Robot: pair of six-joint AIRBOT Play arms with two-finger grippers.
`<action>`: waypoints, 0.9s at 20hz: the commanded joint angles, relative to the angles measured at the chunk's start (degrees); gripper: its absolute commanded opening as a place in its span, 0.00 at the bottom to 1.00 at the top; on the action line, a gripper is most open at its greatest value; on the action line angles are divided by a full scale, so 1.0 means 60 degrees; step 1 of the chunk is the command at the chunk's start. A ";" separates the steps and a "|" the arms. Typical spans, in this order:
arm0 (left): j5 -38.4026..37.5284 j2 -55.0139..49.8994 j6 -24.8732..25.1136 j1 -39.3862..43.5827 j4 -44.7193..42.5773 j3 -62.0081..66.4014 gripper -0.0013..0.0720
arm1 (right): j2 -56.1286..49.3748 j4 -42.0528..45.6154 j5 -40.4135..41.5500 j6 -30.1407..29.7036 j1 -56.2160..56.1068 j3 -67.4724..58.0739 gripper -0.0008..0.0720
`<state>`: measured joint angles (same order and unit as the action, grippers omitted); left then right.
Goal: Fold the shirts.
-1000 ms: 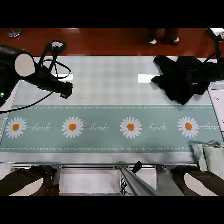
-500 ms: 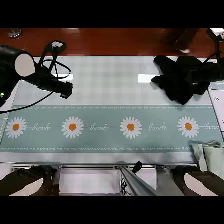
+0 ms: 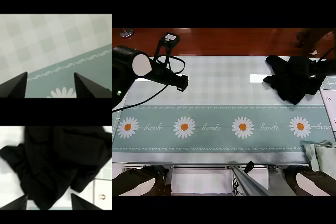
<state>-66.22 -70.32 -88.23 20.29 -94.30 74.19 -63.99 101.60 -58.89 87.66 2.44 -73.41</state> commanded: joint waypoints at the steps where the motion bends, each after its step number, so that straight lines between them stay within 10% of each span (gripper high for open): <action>1: 0.0892 -0.0215 0.0481 -0.0007 -0.0437 0.0000 0.98 | -0.0514 0.0801 0.0619 0.1213 0.0790 -0.0251 0.83; 9: 0.1351 -0.0455 0.0503 -0.0047 -0.0481 0.0004 0.98 | -0.3781 -0.5632 0.0568 0.1319 0.4743 -0.1894 0.85; 18: 0.1355 -0.0455 0.0481 -0.0044 -0.0018 0.0004 0.98 | -0.5635 -0.5956 0.1472 0.1275 0.4339 -0.1891 0.85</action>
<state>-58.19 -73.03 -85.32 20.08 -95.13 74.19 -94.80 67.48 -52.88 95.26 30.09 -84.62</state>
